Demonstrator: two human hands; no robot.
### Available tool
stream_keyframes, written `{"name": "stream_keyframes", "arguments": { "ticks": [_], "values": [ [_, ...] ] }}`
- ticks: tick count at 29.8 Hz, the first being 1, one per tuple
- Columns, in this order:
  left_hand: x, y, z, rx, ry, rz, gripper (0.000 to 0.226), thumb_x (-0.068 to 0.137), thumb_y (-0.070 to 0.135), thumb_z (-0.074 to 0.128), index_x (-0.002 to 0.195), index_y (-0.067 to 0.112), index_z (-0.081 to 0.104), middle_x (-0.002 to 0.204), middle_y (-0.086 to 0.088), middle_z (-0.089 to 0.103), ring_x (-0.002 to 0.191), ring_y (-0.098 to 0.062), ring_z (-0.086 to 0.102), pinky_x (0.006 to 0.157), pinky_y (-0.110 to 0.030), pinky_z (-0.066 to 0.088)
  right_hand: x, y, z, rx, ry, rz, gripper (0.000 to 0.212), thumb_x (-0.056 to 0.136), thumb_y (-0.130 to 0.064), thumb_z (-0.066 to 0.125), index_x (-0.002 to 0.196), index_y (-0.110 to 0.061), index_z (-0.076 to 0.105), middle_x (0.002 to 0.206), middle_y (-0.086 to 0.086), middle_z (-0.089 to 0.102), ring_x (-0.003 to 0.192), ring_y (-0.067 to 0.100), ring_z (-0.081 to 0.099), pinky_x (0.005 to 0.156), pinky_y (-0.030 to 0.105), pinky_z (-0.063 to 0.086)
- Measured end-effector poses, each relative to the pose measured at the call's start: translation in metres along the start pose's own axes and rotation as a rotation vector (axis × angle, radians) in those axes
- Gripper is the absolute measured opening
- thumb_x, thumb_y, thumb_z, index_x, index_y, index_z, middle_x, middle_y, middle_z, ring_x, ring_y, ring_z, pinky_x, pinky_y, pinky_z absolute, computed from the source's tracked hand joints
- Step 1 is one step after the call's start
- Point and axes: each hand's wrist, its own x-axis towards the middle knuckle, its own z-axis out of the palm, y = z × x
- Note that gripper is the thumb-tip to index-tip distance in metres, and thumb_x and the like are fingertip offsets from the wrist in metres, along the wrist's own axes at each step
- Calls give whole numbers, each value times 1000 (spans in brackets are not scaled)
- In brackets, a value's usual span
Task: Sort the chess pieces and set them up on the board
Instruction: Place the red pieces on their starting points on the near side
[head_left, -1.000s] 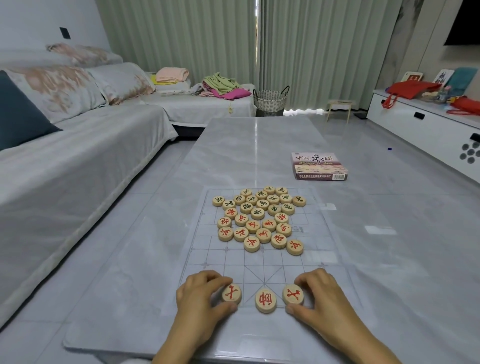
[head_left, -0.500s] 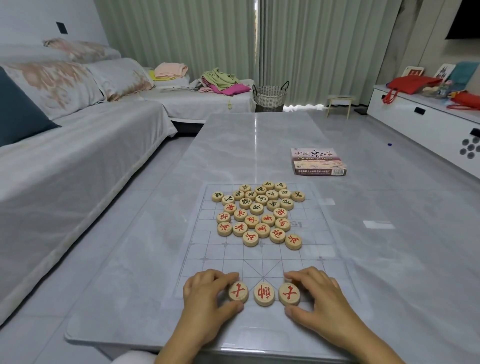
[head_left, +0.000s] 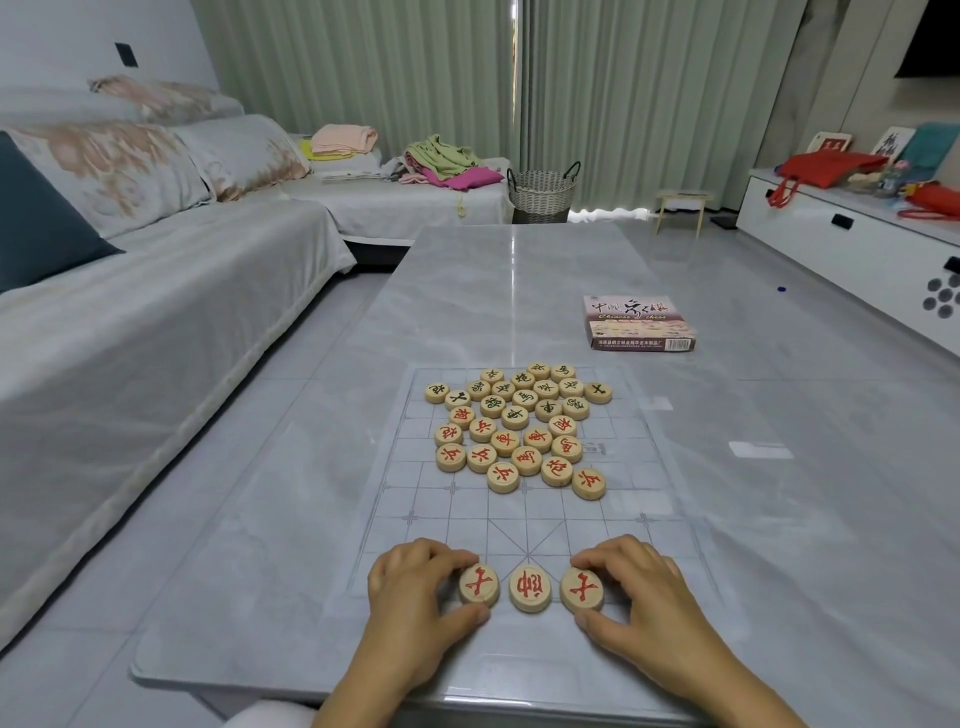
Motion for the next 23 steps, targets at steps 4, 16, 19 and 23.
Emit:
{"name": "stream_keyframes", "arguments": {
  "ticks": [4, 16, 19, 23],
  "values": [
    [1, 0, 0, 5, -6, 3, 48, 79, 50, 62, 124, 43, 46, 108, 22, 39, 108, -2, 30, 94, -19, 15, 0, 0, 0, -8, 6, -6, 61, 61, -67, 32, 115, -43, 46, 106, -34, 36, 106, -11, 35, 89, 6, 22],
    [-1, -1, -2, -10, -30, -13, 57, 73, 57, 64, 124, 44, 44, 110, 24, 39, 112, -3, 31, 95, -20, 16, 0, 0, 0, -11, 0, 7, 60, 61, -69, 32, 116, -45, 43, 106, -36, 35, 106, -13, 34, 88, 6, 23],
    [-2, -1, -3, -17, -35, -14, 56, 72, 58, 64, 123, 44, 45, 110, 23, 40, 110, -2, 31, 95, -20, 16, -1, -2, -1, 3, -22, 28, 57, 60, -71, 36, 112, -49, 39, 107, -36, 36, 106, -12, 34, 88, 9, 24],
    [-2, 1, -5, -25, -47, -28, 56, 72, 59, 63, 123, 43, 45, 110, 24, 40, 112, -2, 31, 98, -21, 19, -1, -3, -1, 33, -22, 52, 50, 61, -72, 40, 107, -52, 37, 106, -35, 39, 104, -12, 37, 89, 12, 26]
  ]
}}
